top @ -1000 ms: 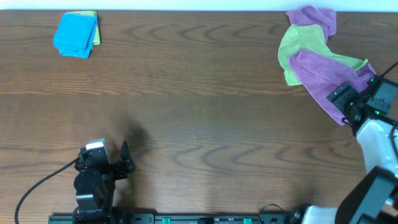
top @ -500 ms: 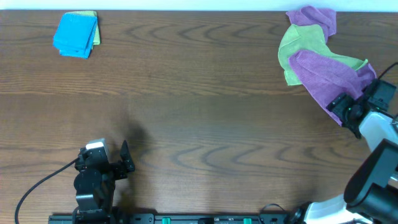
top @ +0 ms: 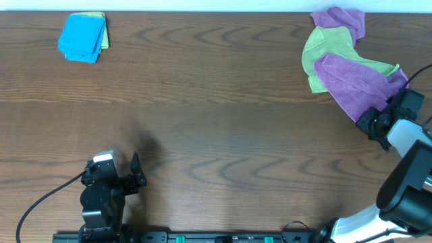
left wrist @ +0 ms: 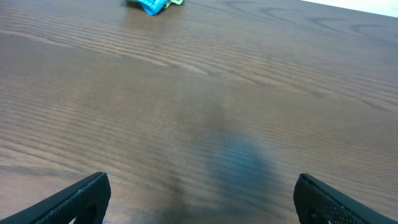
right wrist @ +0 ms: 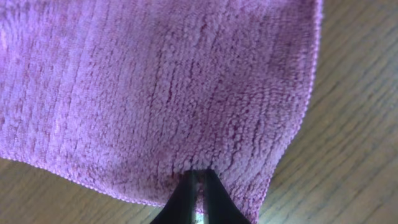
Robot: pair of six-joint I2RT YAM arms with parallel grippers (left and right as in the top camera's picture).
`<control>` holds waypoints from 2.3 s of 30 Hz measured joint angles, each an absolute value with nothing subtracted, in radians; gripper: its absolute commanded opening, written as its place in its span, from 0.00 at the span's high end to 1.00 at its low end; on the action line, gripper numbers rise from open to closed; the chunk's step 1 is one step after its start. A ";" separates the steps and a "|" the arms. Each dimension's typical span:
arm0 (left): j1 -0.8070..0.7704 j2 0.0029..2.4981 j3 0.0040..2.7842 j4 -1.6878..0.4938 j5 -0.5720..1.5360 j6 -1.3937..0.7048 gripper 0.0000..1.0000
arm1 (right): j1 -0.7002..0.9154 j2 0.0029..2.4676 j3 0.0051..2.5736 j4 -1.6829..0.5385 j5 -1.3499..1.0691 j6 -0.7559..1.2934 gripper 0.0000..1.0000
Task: Fold the cloth
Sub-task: 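Reach the right gripper to the purple cloth on the pile, then grasp the purple cloth edge with the right gripper and pull it left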
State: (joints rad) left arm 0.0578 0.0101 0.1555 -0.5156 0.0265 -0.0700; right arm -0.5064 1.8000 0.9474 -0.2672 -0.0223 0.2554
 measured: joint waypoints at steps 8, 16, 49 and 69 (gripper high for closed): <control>0.058 0.010 0.155 -0.516 0.027 -0.070 0.05 | -0.506 1.800 0.947 -0.266 -0.022 0.253 0.44; 0.058 0.010 0.155 -0.516 0.027 -0.070 0.05 | -0.506 1.803 0.947 -0.257 -0.022 0.253 0.56; 0.058 0.010 0.155 -0.516 0.027 -0.070 0.05 | -0.509 1.829 0.973 -0.299 -0.081 0.221 0.99; 0.058 0.010 0.155 -0.516 0.027 -0.070 0.04 | -0.209 1.386 1.566 -0.853 -0.230 0.137 0.99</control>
State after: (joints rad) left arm 0.0578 0.0101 0.1555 -0.5159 0.0265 -0.0700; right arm -0.2092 1.3857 1.5658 -0.8528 -0.2298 0.1371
